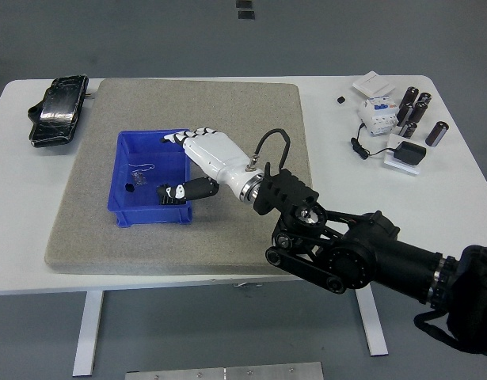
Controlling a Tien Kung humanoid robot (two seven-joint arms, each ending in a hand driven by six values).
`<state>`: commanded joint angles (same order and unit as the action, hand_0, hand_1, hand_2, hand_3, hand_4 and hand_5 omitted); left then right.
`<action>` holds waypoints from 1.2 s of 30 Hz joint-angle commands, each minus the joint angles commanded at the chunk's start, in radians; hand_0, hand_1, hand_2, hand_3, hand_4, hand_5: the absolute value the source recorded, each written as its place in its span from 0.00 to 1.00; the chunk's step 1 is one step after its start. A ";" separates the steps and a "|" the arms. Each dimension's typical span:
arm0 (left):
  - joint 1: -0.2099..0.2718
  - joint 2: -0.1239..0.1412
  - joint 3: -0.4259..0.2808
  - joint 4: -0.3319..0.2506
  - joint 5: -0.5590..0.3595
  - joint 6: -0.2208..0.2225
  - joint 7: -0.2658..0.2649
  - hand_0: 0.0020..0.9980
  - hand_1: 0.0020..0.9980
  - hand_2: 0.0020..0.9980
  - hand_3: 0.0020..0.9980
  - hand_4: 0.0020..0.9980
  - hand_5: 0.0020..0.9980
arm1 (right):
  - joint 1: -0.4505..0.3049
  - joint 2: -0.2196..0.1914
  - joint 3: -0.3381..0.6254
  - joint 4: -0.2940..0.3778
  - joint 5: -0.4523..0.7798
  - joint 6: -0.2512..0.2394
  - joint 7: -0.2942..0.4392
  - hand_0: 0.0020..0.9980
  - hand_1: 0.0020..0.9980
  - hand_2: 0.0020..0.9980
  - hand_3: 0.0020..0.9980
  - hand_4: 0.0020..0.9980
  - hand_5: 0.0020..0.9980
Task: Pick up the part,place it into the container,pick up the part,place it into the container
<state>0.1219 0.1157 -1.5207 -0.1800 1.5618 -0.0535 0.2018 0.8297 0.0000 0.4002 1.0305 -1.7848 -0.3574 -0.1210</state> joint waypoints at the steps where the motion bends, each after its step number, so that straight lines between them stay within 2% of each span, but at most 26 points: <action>1: 0.001 -0.001 0.000 0.000 0.000 0.000 0.000 0.67 0.62 0.57 0.58 0.66 0.50 | -0.011 0.000 0.025 0.003 0.015 -0.003 0.009 0.89 0.81 0.88 0.90 0.92 0.59; 5: 0.004 -0.005 -0.001 0.000 -0.002 0.000 0.000 0.66 0.62 0.57 0.58 0.66 0.50 | -0.069 -0.026 0.124 0.031 0.066 -0.014 0.052 0.88 0.80 0.85 0.87 0.92 0.59; 9: 0.007 -0.009 0.000 0.000 -0.006 0.001 -0.002 0.66 0.62 0.57 0.58 0.66 0.50 | -0.145 -0.066 0.239 0.084 0.123 -0.019 0.108 0.88 0.80 0.85 0.87 0.92 0.59; 11: 0.008 -0.011 -0.001 0.000 -0.006 0.001 -0.003 0.66 0.62 0.57 0.58 0.66 0.50 | -0.183 -0.082 0.298 0.110 0.152 -0.019 0.135 0.87 0.79 0.82 0.84 0.91 0.59; 16: 0.009 -0.012 -0.004 0.000 -0.006 0.002 -0.007 0.66 0.62 0.57 0.58 0.66 0.51 | -0.282 -0.120 0.444 0.184 0.234 -0.012 0.197 0.86 0.78 0.81 0.82 0.90 0.58; 24: 0.009 -0.014 -0.012 0.000 -0.001 0.002 -0.013 0.66 0.62 0.57 0.58 0.66 0.51 | -0.426 -0.168 0.635 0.287 0.317 0.010 0.258 0.84 0.76 0.81 0.81 0.90 0.58; 28: 0.010 -0.014 -0.018 0.000 0.004 0.001 -0.014 0.66 0.62 0.57 0.58 0.67 0.52 | -0.489 -0.185 0.702 0.324 0.359 0.021 0.280 0.82 0.75 0.80 0.80 0.90 0.58; 36: 0.007 -0.012 -0.008 0.000 -0.011 0.002 -0.014 0.66 0.62 0.58 0.58 0.68 0.52 | -0.611 -0.204 0.759 0.385 0.472 0.033 0.325 0.81 0.74 0.79 0.80 0.89 0.58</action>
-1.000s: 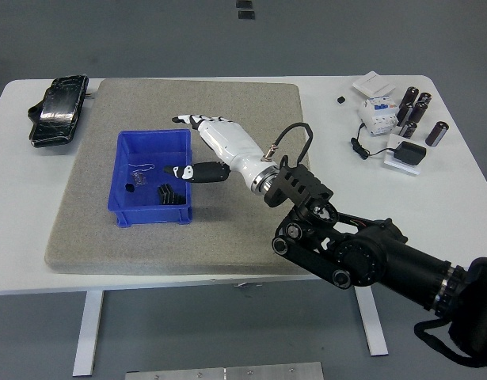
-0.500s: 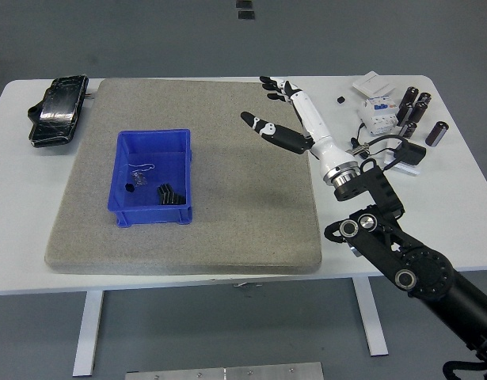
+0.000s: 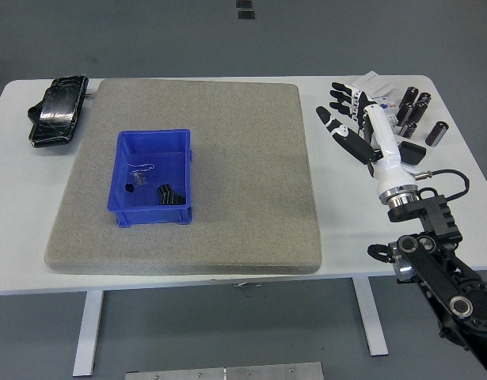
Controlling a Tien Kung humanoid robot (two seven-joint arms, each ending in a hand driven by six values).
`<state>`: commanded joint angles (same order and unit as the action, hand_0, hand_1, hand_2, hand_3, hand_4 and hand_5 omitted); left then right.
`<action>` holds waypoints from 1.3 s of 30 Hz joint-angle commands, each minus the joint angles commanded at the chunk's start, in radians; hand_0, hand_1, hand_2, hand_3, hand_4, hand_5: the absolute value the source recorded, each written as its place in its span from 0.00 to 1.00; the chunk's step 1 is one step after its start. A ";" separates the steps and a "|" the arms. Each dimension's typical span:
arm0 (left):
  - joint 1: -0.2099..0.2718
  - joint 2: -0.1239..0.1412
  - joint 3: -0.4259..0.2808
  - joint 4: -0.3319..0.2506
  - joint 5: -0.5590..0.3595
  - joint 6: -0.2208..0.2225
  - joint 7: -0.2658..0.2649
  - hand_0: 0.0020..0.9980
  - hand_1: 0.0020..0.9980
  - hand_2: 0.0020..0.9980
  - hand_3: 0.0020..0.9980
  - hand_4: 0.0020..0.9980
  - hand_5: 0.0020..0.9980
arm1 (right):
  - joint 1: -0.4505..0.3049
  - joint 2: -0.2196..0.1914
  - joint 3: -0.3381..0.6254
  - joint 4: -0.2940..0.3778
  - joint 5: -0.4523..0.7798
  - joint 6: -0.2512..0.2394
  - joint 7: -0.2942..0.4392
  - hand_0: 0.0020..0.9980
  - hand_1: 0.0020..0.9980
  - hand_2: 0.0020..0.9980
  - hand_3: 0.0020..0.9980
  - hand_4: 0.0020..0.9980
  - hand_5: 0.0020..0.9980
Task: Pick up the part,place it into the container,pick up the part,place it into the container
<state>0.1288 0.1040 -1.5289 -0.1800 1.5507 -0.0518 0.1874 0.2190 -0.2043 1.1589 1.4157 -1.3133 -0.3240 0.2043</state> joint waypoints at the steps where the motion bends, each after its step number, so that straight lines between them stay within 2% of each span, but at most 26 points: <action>1: -0.001 0.001 0.003 0.000 -0.004 0.000 0.000 0.66 0.62 0.58 0.58 0.68 0.52 | -0.013 0.001 0.005 0.004 0.013 0.002 0.004 0.81 0.74 0.79 0.80 0.89 0.58; 14: -0.012 0.023 0.023 0.000 -0.028 0.002 -0.005 0.66 0.62 0.58 0.58 0.69 0.53 | -0.091 0.012 0.052 0.014 0.102 0.000 0.023 0.80 0.73 0.78 0.78 0.90 0.58; 39: -0.030 0.054 0.027 0.000 -0.007 -0.004 -0.004 0.66 0.62 0.58 0.58 0.68 0.51 | -0.121 0.007 0.135 0.045 0.095 0.003 0.022 0.79 0.72 0.77 0.78 0.89 0.58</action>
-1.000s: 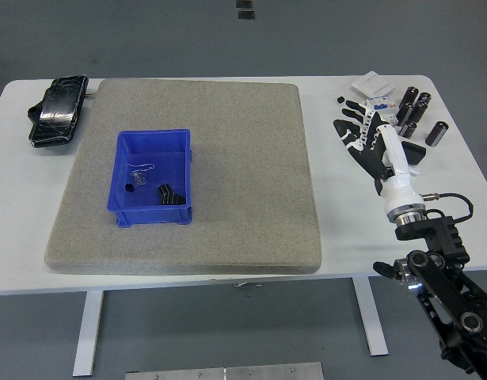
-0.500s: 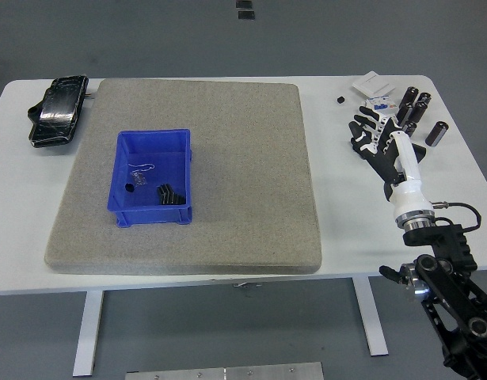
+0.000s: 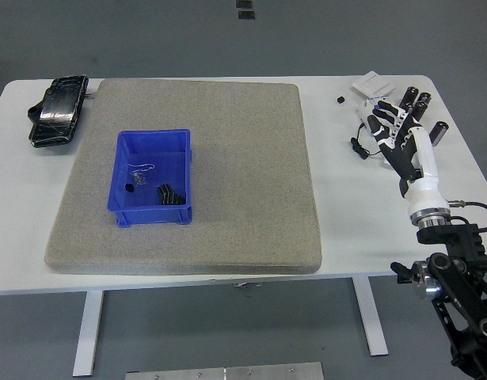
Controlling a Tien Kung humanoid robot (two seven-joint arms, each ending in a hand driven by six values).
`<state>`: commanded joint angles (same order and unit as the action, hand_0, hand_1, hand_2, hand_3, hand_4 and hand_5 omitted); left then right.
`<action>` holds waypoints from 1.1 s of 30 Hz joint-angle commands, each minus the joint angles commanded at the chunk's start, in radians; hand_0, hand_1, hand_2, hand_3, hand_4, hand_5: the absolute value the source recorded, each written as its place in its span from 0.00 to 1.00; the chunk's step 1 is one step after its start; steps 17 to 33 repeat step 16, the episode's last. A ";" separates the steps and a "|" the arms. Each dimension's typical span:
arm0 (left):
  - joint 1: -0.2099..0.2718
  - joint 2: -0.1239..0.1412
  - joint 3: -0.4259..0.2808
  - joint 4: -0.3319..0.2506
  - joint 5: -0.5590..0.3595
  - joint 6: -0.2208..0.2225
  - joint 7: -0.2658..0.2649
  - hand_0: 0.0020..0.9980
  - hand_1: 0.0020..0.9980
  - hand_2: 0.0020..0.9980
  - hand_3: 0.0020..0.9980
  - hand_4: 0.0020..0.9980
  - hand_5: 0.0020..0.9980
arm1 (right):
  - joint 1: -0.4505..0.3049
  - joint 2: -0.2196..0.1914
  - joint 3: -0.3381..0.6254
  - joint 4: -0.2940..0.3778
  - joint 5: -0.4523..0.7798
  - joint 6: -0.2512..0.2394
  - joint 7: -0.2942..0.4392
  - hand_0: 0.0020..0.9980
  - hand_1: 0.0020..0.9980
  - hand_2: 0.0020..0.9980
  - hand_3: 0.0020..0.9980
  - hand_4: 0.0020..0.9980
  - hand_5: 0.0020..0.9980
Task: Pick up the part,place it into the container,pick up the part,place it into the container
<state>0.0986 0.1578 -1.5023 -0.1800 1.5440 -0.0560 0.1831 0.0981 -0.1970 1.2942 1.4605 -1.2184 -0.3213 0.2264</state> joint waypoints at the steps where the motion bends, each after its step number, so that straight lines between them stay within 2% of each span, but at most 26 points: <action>1: -0.001 0.001 0.001 0.000 0.001 0.000 0.000 0.66 0.62 0.58 0.58 0.68 0.50 | -0.001 0.000 0.001 0.001 0.000 0.001 0.000 0.79 0.72 0.77 0.78 0.90 0.58; 8: 0.000 -0.001 0.001 0.000 -0.003 0.000 -0.001 0.66 0.62 0.58 0.58 0.68 0.49 | 0.001 -0.002 0.004 0.012 -0.005 0.002 -0.002 0.79 0.72 0.76 0.78 0.90 0.58; 16: 0.013 -0.016 0.003 0.000 -0.026 0.004 -0.001 0.66 0.62 0.58 0.58 0.68 0.49 | 0.004 -0.006 0.014 0.018 -0.012 0.003 -0.007 0.79 0.72 0.76 0.77 0.89 0.58; 33: 0.013 -0.016 0.003 0.000 -0.026 0.004 -0.001 0.66 0.62 0.58 0.58 0.68 0.49 | 0.004 -0.006 0.014 0.018 -0.012 0.003 -0.007 0.79 0.72 0.76 0.77 0.89 0.58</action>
